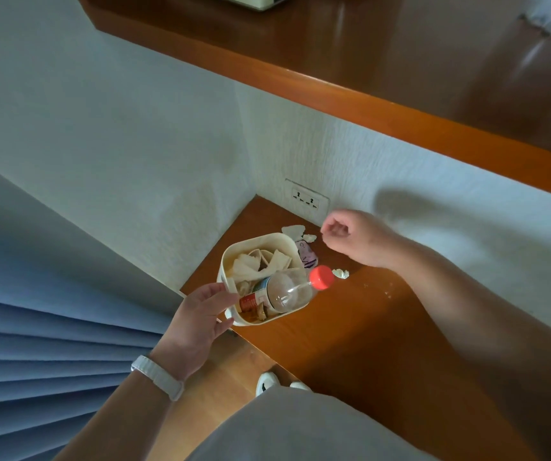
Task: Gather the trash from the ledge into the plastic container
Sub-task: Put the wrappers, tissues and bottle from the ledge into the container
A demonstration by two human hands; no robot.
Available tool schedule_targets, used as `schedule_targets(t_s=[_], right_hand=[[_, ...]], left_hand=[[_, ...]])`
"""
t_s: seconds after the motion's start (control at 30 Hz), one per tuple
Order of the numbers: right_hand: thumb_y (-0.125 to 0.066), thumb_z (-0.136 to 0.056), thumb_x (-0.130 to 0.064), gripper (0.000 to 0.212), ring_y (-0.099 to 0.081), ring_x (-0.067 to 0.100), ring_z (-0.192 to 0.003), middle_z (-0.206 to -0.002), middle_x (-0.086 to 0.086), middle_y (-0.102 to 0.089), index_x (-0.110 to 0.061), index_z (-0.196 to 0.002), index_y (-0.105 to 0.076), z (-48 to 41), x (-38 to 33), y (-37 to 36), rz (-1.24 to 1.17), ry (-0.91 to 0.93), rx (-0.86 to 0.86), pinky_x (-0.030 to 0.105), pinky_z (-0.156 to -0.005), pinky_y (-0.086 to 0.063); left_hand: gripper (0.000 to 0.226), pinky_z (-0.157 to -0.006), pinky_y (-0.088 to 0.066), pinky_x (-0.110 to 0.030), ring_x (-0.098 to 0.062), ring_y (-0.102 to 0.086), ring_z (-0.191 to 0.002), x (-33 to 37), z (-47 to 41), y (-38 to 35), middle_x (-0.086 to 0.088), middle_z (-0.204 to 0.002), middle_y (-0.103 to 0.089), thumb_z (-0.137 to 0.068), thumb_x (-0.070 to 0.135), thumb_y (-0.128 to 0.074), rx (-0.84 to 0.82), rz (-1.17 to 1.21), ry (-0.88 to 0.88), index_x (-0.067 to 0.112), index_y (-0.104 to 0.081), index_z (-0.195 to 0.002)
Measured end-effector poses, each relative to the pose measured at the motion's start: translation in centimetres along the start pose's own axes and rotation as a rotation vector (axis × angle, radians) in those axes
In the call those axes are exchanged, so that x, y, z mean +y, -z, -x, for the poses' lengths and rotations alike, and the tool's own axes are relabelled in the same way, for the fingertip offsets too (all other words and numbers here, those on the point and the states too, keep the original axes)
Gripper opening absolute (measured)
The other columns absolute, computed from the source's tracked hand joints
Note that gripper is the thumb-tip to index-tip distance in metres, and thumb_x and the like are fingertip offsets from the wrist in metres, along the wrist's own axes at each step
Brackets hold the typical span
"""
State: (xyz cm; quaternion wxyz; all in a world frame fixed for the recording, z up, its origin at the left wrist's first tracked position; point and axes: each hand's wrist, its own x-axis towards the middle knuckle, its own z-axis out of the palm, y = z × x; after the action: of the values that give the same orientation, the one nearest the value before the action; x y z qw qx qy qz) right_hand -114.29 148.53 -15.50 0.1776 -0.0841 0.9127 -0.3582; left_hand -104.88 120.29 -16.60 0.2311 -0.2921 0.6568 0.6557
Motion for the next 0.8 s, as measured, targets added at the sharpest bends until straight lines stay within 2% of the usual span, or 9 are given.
schedule_targets(t_s=[0.1, 0.17, 0.23, 0.33, 0.43, 0.53, 0.63, 0.73, 0.8], right_hand=[[-0.058, -0.093, -0.023, 0.021, -0.059, 0.017, -0.099, -0.11, -0.004, -0.062, -0.021, -0.113, -0.062, -1.1, 5.7, -3.0, 0.061, -0.243, 0.002, 0.029, -0.076, -0.048], [-0.058, -0.09, -0.021, 0.032, -0.059, 0.02, -0.099, -0.118, 0.001, -0.06, -0.019, -0.122, -0.059, -1.3, 8.6, -5.2, 0.104, -0.319, -0.02, 0.032, -0.078, -0.051], [-0.059, -0.09, -0.024, 0.039, -0.058, 0.017, -0.094, -0.124, 0.002, -0.058, -0.018, -0.128, -0.056, -1.2, 10.8, -7.1, 0.204, -0.306, -0.019, 0.029, -0.074, -0.048], [-0.059, -0.091, -0.023, 0.043, -0.057, 0.016, -0.09, -0.128, 0.005, -0.054, -0.018, -0.134, -0.053, -1.2, 13.0, -9.5, 0.282, -0.301, 0.009, 0.028, -0.075, -0.049], [-0.059, -0.092, -0.024, 0.045, -0.059, 0.019, -0.096, -0.129, 0.006, -0.051, -0.02, -0.137, -0.051, -1.4, 14.1, -11.1, 0.335, -0.297, 0.007, 0.028, -0.077, -0.05], [-0.06, -0.092, -0.024, 0.042, -0.06, 0.021, -0.101, -0.125, 0.007, -0.053, -0.018, -0.133, -0.053, -2.1, 14.4, -12.1, 0.383, -0.261, 0.026, 0.028, -0.078, -0.05], [-0.057, -0.093, -0.02, 0.031, -0.057, 0.017, -0.088, -0.117, 0.006, -0.056, -0.014, -0.123, -0.057, -2.6, 14.4, -12.4, 0.422, -0.234, 0.036, 0.027, -0.072, -0.051], [-0.054, -0.094, -0.016, 0.024, -0.055, 0.014, -0.076, -0.109, 0.004, -0.057, -0.012, -0.117, -0.059, -2.6, 14.5, -12.7, 0.437, -0.217, 0.022, 0.024, -0.061, -0.043], [-0.052, -0.094, -0.016, 0.019, -0.056, 0.014, -0.073, -0.101, 0.002, -0.055, -0.013, -0.112, -0.06, -2.6, 14.5, -12.7, 0.424, -0.226, 0.01, 0.024, -0.059, -0.041]], left_hand=[[0.015, -0.091, -0.054, -0.034, -0.021, -0.066, -0.112, -0.2, 0.2, 0.0, -0.007, -0.113, -0.072, -0.098, 0.019, -0.061, 0.019, -0.002, 0.005, 0.012, -0.064, -0.111], [0.013, -0.082, -0.055, -0.029, -0.02, -0.067, -0.108, -0.3, 0.3, 0.1, -0.005, -0.109, -0.072, -0.099, 0.019, -0.06, 0.039, -0.014, 0.006, 0.012, -0.064, -0.109], [0.014, -0.08, -0.054, -0.029, -0.018, -0.067, -0.107, -0.4, 0.2, 0.3, -0.005, -0.108, -0.073, -0.099, 0.019, -0.059, 0.056, 0.01, 0.022, 0.011, -0.065, -0.109], [0.017, -0.088, -0.053, -0.031, -0.018, -0.066, -0.11, -0.7, 0.1, 0.7, -0.005, -0.112, -0.073, -0.1, 0.021, -0.059, 0.064, 0.009, 0.05, 0.012, -0.065, -0.112], [0.018, -0.098, -0.048, -0.037, -0.019, -0.064, -0.112, -0.9, 0.0, 1.1, -0.004, -0.116, -0.072, -0.1, 0.022, -0.059, 0.074, 0.01, 0.081, 0.013, -0.065, -0.115], [0.018, -0.108, -0.044, -0.045, -0.019, -0.065, -0.112, -1.1, 0.3, 1.2, -0.004, -0.113, -0.074, -0.099, 0.018, -0.06, 0.088, 0.031, 0.107, 0.012, -0.066, -0.115], [0.012, -0.11, -0.046, -0.048, -0.018, -0.066, -0.109, -1.3, 0.6, 1.2, -0.003, -0.1, -0.078, -0.099, 0.013, -0.059, 0.127, 0.074, 0.11, 0.011, -0.068, -0.108], [0.011, -0.111, -0.044, -0.05, -0.019, -0.067, -0.108, -1.4, 0.6, 0.9, 0.0, -0.09, -0.079, -0.099, 0.011, -0.059, 0.14, 0.088, 0.1, 0.01, -0.068, -0.105], [0.011, -0.111, -0.044, -0.05, -0.018, -0.066, -0.108, -1.6, 0.4, 0.8, 0.001, -0.087, -0.08, -0.099, 0.011, -0.059, 0.137, 0.095, 0.1, 0.01, -0.068, -0.106]])
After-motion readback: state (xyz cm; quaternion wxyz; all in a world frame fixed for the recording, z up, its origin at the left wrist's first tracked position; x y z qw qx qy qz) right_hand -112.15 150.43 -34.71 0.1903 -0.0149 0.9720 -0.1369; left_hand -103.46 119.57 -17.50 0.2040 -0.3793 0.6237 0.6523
